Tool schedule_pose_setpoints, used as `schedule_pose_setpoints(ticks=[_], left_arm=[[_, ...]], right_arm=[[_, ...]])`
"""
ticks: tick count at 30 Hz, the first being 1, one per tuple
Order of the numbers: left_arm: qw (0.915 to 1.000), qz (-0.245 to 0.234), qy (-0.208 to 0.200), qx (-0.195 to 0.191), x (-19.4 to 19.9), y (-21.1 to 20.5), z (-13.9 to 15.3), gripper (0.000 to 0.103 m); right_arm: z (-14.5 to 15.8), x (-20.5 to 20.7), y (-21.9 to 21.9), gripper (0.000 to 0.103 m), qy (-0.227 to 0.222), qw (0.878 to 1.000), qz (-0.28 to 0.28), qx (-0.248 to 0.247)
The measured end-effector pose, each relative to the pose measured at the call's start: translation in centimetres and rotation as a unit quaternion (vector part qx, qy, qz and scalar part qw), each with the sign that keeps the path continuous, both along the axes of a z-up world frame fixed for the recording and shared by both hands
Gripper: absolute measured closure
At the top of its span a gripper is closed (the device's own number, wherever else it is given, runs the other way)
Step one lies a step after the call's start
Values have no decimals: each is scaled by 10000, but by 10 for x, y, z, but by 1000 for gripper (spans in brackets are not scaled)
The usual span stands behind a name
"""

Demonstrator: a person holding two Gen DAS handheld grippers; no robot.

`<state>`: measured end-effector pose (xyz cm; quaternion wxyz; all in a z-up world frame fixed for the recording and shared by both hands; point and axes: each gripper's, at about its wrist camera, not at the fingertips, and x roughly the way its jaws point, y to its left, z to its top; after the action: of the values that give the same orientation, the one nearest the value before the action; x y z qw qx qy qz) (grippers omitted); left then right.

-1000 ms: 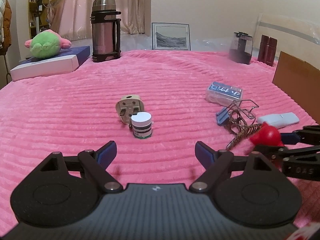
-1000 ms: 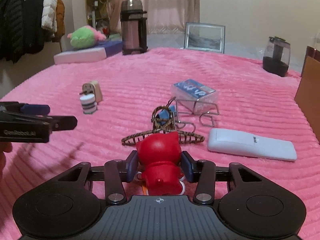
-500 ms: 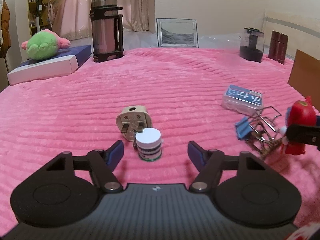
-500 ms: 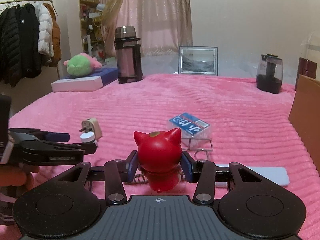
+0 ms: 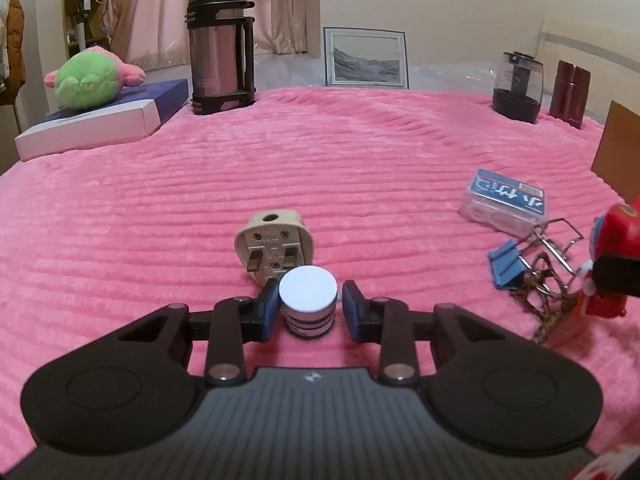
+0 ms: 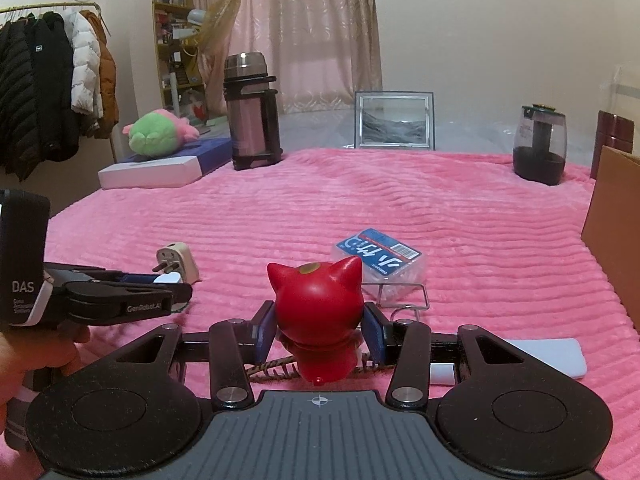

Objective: Organize rigid objects
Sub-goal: 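Carry the red figurine and white cylinder with both tools into the box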

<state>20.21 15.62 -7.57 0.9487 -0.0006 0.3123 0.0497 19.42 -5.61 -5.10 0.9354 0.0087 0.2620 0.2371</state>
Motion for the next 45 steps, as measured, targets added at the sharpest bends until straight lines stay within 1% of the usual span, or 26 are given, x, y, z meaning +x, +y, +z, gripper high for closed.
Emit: schedule_pose_setpoints(ticks=[4,9,14,20,25,29,34,40,45], left_arm=[[9997,-174,23,-160,-17,-10,8,75],[9986,-488,-1,-180,-43,-33,24,75],[9961,-856,-62,-186,-61,-63,45,75],[9908,-1324,-166,-235,-72,-106,71,75],[9832,-1786,-255,-296,-76,-147,91,75],[9747,-2174,-351,-384,-76,-184,106,75],[9610,-2695,-432,-446,-68,-234,125,75],[9407,-3320,-521,-471,-49,-293,145,75],[9231,-3776,-462,-562,-25,-334,155,75]], right_arm=[[4,-3,-6,61,-16,10000,-27,44],[12,-13,-19,61,-59,9999,-65,62],[22,-27,-45,61,-87,9998,-180,41],[39,-45,-87,61,-181,9990,-402,36],[60,-61,-126,61,-355,9975,-604,62],[80,-73,-160,61,-518,9960,-731,54],[102,-78,-212,60,-650,9932,-965,73],[123,-71,-277,60,-764,9903,-1153,-119],[129,-49,-324,60,-603,9923,-1003,-412]])
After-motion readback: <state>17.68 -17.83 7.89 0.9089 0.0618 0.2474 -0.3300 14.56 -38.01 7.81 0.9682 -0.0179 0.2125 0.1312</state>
